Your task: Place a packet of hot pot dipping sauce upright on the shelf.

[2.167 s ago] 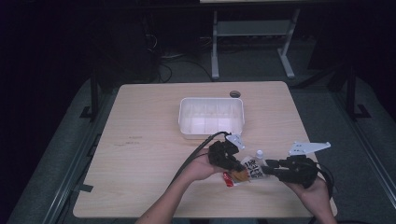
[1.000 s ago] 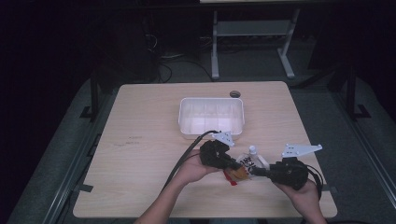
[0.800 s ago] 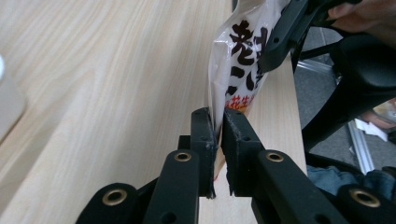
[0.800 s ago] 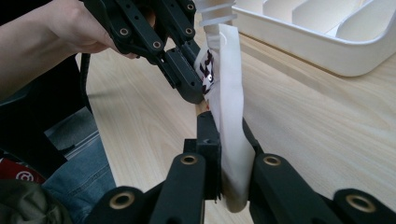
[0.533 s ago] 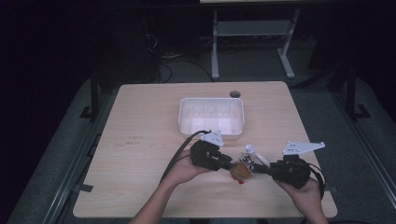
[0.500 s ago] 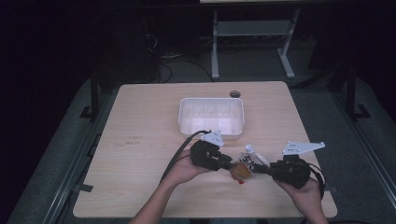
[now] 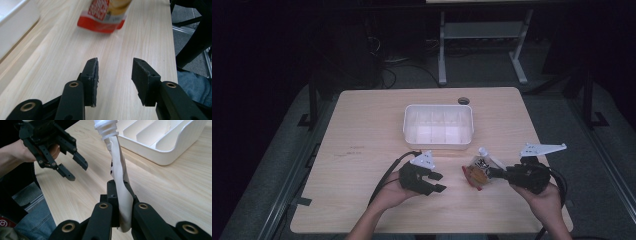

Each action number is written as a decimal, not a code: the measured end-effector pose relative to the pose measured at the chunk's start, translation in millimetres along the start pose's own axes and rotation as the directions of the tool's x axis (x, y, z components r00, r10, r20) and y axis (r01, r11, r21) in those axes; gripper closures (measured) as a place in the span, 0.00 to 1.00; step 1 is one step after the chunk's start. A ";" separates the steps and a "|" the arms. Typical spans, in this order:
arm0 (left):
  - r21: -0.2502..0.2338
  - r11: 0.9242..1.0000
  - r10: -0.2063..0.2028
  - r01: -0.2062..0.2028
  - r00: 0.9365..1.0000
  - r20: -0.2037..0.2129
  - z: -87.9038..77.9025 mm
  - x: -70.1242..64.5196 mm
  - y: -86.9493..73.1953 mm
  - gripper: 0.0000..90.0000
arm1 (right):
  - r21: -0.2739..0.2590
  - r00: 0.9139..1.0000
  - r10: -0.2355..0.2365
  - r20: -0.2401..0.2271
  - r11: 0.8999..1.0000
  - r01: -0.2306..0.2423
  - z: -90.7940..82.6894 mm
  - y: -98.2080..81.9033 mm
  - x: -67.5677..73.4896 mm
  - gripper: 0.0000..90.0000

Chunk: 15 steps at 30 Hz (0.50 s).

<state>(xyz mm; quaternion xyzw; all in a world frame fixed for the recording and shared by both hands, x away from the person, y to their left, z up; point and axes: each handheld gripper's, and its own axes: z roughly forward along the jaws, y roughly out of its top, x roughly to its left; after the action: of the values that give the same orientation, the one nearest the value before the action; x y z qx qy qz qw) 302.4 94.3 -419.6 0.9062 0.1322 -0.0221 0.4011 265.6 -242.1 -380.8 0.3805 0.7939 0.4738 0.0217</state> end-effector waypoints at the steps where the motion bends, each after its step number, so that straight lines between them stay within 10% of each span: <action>1: 0.000 1.000 0.000 0.000 1.000 0.000 0.0 0.0 0.0 0.62 | 0.000 1.000 0.000 0.000 1.000 0.000 0.0 0.0 0.0 0.98; 15: -0.017 1.000 -0.026 0.025 0.997 -0.072 -22.7 -5.3 -34.2 0.48 | 0.032 1.000 -0.012 0.021 0.999 0.011 -5.4 22.4 1.8 0.98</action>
<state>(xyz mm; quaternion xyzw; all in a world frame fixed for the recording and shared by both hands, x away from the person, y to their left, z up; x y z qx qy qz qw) 287.0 131.8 -428.1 0.9015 0.1583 0.0068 0.4028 275.3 -239.1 -360.0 0.3813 0.8031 0.4571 0.0266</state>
